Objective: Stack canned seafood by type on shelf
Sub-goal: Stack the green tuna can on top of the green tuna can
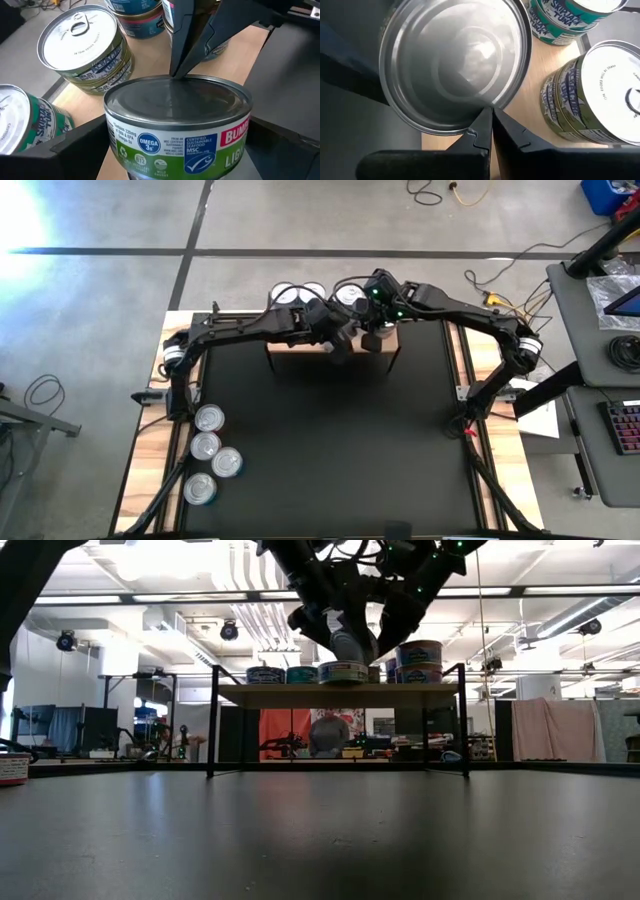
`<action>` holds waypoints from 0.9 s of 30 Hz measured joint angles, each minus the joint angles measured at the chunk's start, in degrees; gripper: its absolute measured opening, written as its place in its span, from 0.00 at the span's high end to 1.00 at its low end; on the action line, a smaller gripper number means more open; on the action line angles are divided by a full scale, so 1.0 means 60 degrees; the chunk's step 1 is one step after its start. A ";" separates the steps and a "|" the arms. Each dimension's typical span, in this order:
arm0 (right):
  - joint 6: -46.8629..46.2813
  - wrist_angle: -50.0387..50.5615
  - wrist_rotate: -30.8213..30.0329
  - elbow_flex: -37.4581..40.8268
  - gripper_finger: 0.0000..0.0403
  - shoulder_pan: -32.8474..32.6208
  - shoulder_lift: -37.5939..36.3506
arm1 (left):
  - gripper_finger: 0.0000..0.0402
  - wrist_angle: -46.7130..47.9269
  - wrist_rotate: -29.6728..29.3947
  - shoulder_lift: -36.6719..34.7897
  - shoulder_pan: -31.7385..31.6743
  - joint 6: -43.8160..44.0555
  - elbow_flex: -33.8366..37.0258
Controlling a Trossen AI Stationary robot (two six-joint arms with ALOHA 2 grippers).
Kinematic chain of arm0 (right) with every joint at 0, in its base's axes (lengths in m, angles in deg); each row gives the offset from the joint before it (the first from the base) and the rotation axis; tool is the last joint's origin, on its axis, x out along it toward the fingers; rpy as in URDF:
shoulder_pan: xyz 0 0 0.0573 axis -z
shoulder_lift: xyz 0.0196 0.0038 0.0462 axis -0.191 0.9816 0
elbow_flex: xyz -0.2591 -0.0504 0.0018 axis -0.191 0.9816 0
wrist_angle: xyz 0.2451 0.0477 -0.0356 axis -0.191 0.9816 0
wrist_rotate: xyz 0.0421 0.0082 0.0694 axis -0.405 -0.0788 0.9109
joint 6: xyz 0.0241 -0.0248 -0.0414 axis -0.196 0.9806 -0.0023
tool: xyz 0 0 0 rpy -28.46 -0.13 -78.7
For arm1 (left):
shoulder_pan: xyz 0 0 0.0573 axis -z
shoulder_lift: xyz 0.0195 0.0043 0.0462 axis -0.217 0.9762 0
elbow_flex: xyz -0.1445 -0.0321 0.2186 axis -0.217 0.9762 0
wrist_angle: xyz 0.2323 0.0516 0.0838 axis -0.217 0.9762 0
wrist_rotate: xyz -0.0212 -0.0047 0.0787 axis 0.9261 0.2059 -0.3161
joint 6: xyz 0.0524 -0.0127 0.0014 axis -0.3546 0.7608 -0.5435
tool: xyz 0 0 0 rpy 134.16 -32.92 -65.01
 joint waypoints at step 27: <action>-0.1525 -0.0144 0.0027 -0.0855 0.98 -0.0589 -0.0794 | 0.00 -0.4779 -0.0039 -0.3723 0.0057 -0.0150 0.5141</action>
